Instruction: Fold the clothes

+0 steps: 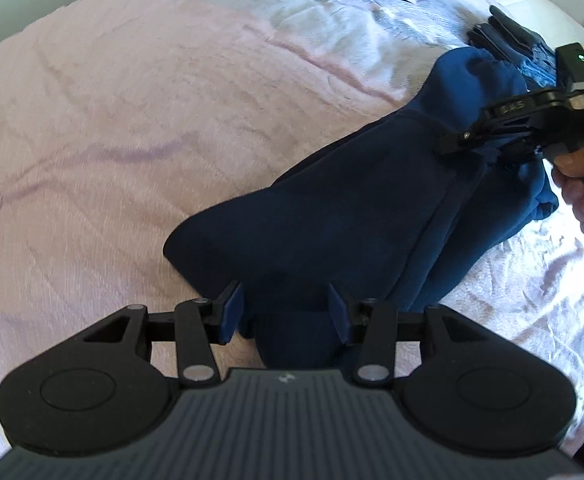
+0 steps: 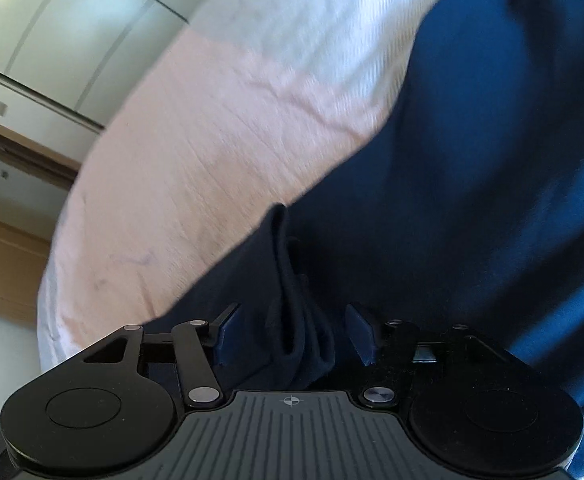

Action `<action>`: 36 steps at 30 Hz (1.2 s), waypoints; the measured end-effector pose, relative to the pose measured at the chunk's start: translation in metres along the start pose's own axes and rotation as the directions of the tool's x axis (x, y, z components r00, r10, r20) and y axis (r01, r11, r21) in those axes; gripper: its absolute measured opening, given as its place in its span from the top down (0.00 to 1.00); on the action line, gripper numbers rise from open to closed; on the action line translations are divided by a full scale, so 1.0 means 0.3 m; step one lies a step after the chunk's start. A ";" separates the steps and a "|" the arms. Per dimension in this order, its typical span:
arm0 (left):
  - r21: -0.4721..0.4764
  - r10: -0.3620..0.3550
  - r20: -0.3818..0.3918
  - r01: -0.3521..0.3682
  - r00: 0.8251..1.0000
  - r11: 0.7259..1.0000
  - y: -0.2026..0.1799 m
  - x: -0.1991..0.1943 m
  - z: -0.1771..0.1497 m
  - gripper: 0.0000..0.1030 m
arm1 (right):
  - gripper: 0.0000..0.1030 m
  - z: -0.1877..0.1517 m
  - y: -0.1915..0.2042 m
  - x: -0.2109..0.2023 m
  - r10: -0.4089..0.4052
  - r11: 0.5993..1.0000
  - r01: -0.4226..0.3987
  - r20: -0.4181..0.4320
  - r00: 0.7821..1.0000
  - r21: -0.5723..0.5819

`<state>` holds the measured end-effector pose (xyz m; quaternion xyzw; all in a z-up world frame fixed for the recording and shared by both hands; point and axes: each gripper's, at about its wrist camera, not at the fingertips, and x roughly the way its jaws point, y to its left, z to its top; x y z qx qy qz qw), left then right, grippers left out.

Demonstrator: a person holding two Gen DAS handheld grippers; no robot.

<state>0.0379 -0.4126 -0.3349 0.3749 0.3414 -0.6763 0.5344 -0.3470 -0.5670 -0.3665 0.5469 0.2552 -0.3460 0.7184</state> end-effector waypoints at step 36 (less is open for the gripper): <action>-0.149 -0.198 -0.081 0.184 0.977 0.971 0.377 0.280 0.094 0.83 | 0.34 -0.786 0.710 0.169 -0.097 0.333 0.116 0.088 0.991 -0.936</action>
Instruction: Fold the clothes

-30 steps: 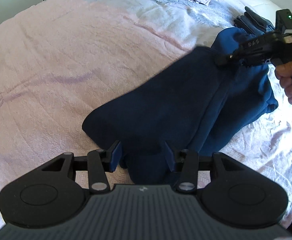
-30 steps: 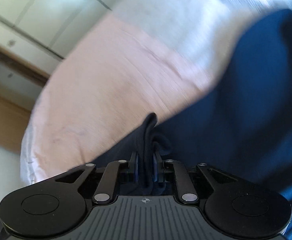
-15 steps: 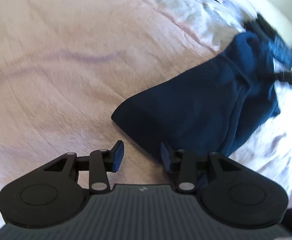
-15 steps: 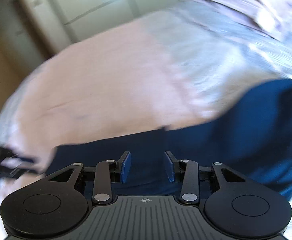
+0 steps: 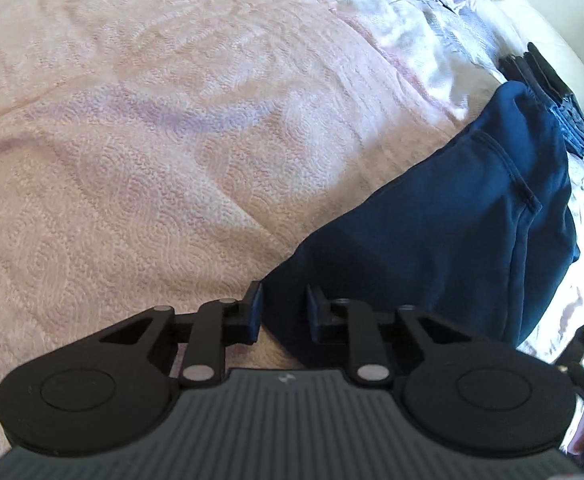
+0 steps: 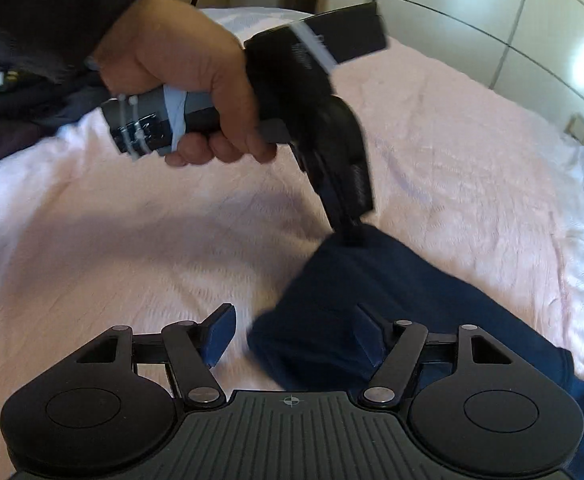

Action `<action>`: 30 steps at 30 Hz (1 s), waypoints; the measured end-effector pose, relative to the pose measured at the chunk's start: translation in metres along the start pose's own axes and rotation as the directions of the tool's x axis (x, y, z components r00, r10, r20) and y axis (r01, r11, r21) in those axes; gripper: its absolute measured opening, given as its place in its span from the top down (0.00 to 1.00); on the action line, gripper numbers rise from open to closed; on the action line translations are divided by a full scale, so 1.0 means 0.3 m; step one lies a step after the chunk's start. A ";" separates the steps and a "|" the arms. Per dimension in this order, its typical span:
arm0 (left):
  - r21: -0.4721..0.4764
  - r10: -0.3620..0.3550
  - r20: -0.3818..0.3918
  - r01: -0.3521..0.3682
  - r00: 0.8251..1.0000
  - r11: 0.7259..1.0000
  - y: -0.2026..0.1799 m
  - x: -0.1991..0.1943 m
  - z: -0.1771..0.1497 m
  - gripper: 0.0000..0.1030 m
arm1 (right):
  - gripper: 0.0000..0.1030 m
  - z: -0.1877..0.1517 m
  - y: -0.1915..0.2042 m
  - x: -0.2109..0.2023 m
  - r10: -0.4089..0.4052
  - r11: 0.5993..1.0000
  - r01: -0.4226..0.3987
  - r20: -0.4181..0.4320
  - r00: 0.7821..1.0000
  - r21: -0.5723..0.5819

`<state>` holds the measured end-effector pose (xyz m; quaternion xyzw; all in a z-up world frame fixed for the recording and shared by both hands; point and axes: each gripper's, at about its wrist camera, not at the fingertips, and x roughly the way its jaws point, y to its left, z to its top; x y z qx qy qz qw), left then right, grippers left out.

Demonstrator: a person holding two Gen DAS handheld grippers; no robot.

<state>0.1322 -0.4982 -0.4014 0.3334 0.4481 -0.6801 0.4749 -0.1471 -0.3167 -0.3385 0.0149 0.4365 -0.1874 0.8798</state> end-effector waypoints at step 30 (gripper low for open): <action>0.893 0.073 0.244 -0.253 0.967 0.373 -0.206 -0.090 -0.316 0.57 | 0.43 -0.007 0.169 0.066 -0.193 0.950 0.152 -0.127 0.973 -0.274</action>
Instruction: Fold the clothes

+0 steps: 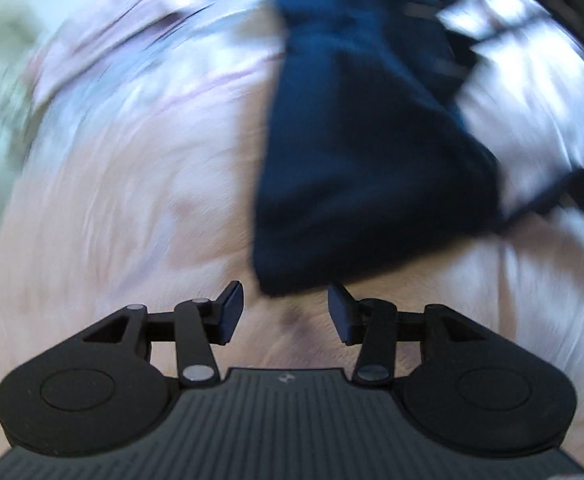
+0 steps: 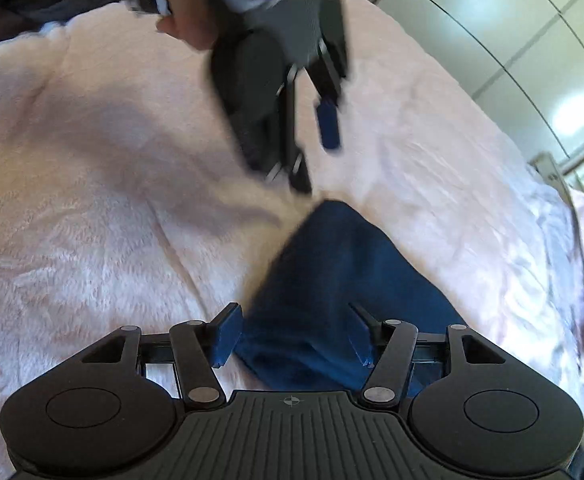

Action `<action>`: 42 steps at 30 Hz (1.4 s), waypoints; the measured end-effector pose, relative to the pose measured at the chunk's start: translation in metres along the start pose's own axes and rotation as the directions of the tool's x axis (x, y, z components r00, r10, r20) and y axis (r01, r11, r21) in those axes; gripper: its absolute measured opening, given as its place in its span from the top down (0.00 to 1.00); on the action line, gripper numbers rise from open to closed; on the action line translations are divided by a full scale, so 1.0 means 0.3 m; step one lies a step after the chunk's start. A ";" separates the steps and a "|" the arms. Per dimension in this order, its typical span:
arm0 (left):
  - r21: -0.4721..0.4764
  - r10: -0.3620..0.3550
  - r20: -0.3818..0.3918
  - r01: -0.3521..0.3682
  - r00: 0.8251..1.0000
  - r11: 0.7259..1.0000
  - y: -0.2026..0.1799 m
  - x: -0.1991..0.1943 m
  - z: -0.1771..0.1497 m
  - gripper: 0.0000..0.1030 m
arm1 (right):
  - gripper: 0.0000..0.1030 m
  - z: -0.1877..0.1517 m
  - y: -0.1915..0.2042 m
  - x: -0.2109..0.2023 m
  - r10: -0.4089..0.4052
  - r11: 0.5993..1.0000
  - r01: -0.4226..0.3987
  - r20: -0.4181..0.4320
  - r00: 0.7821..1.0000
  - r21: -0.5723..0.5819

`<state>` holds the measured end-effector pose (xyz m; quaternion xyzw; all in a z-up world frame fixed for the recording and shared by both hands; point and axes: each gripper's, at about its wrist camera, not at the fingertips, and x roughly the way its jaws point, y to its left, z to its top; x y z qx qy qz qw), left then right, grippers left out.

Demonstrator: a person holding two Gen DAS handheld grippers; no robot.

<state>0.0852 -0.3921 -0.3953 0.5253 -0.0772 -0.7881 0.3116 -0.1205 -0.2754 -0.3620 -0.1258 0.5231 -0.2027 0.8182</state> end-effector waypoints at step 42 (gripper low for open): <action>0.088 -0.108 0.030 0.105 0.994 0.991 0.101 0.060 0.179 0.88 | 0.36 0.008 -0.054 -0.237 -0.101 0.984 0.105 -0.030 0.994 0.141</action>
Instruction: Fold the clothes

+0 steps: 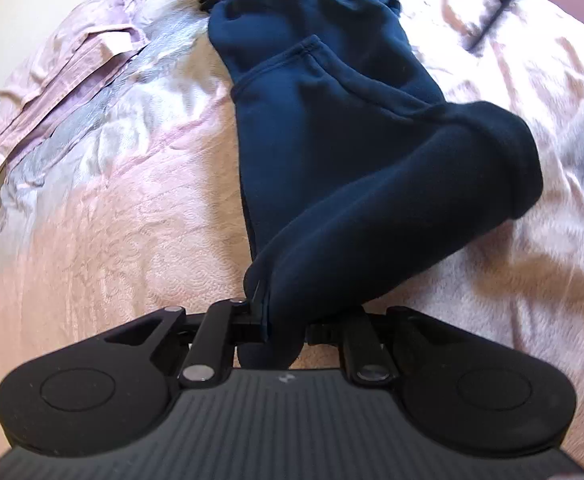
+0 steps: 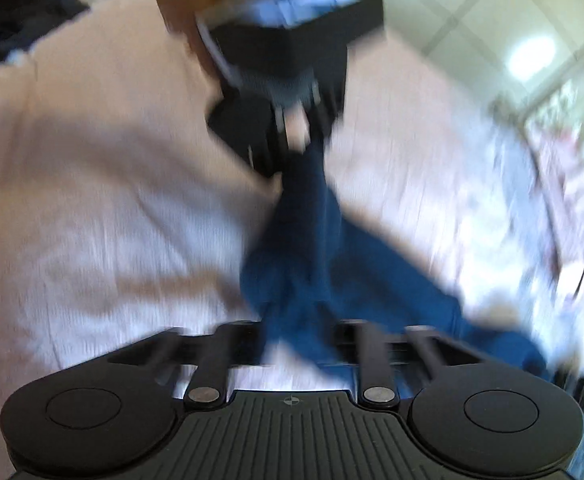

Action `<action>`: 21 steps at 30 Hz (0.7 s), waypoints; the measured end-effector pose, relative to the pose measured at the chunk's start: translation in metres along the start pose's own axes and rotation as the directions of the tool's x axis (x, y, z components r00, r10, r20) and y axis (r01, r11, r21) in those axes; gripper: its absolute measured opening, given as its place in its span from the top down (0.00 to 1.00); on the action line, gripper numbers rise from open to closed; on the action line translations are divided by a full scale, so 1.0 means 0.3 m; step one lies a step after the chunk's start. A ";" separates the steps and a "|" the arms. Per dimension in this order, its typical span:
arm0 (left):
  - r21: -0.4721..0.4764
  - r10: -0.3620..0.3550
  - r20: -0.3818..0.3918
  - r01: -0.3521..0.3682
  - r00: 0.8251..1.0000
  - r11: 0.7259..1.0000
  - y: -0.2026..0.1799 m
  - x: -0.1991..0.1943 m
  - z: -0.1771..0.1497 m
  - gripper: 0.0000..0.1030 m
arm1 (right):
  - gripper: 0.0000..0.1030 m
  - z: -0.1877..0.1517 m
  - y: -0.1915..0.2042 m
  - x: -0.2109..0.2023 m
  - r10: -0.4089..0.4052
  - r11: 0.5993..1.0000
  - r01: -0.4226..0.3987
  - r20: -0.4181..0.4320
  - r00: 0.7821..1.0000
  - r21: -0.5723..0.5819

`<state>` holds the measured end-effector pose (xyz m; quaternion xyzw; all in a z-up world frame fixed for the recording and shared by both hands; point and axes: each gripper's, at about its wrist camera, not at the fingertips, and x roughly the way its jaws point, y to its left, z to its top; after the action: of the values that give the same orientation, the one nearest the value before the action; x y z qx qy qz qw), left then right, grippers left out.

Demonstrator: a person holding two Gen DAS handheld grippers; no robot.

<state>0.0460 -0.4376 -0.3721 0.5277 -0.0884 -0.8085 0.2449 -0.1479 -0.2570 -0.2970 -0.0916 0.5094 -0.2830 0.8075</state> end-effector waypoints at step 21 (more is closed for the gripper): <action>-0.031 0.034 -0.019 -0.035 0.999 0.999 -0.018 -0.005 -0.036 0.88 | 0.79 -0.127 0.019 0.019 0.077 0.996 -0.065 -0.193 0.978 0.069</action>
<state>0.0545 -0.4311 -0.3777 0.5298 -0.0828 -0.8005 0.2678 -0.1773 -0.2502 -0.3216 -0.0200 0.5800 -0.2774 0.7656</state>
